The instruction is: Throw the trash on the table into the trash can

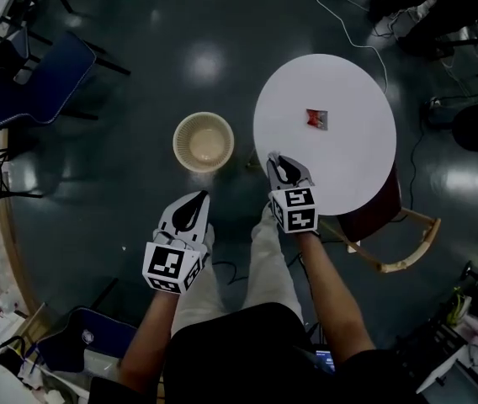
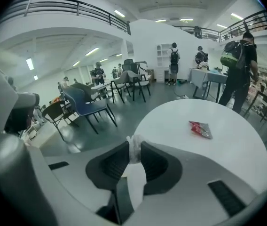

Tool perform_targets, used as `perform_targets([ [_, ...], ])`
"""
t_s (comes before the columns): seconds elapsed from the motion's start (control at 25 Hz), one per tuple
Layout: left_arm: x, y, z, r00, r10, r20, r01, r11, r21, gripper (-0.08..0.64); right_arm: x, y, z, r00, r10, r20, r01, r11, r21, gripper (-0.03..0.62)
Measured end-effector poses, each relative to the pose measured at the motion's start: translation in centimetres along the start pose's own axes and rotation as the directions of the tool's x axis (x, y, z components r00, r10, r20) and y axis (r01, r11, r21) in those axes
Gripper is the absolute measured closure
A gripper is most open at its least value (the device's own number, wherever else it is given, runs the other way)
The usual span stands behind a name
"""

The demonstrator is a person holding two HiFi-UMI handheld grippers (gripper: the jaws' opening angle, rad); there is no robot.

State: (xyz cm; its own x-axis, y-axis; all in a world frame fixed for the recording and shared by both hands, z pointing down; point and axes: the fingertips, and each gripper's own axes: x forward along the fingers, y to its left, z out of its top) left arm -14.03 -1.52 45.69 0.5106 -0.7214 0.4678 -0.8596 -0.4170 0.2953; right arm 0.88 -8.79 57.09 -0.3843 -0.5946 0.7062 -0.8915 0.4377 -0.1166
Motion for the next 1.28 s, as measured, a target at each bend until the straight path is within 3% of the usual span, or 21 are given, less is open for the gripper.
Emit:
perform_targets([
  [0.56, 0.0, 9.1, -5.6, 0.999, 0.040, -0.013, -0.041, 0.997, -0.072, 0.551, 10.1, 10.7, -0.6, 0.991, 0.125, -0.043, -0.128, 0.989, -0.079, 0.505],
  [0.96, 3.0, 14.7, -8.7, 0.996, 0.086, -0.006, -0.086, 0.992, -0.088, 0.551, 16.9, 13.1, -4.0, 0.985, 0.152, -0.086, -0.160, 0.983, -0.091, 0.505],
  [1.28, 5.8, 16.9, -13.1, 0.995, 0.097, -0.031, -0.099, 0.992, -0.080, 0.551, 21.9, 12.7, -7.1, 0.982, 0.157, -0.104, -0.168, 0.980, -0.109, 0.505],
])
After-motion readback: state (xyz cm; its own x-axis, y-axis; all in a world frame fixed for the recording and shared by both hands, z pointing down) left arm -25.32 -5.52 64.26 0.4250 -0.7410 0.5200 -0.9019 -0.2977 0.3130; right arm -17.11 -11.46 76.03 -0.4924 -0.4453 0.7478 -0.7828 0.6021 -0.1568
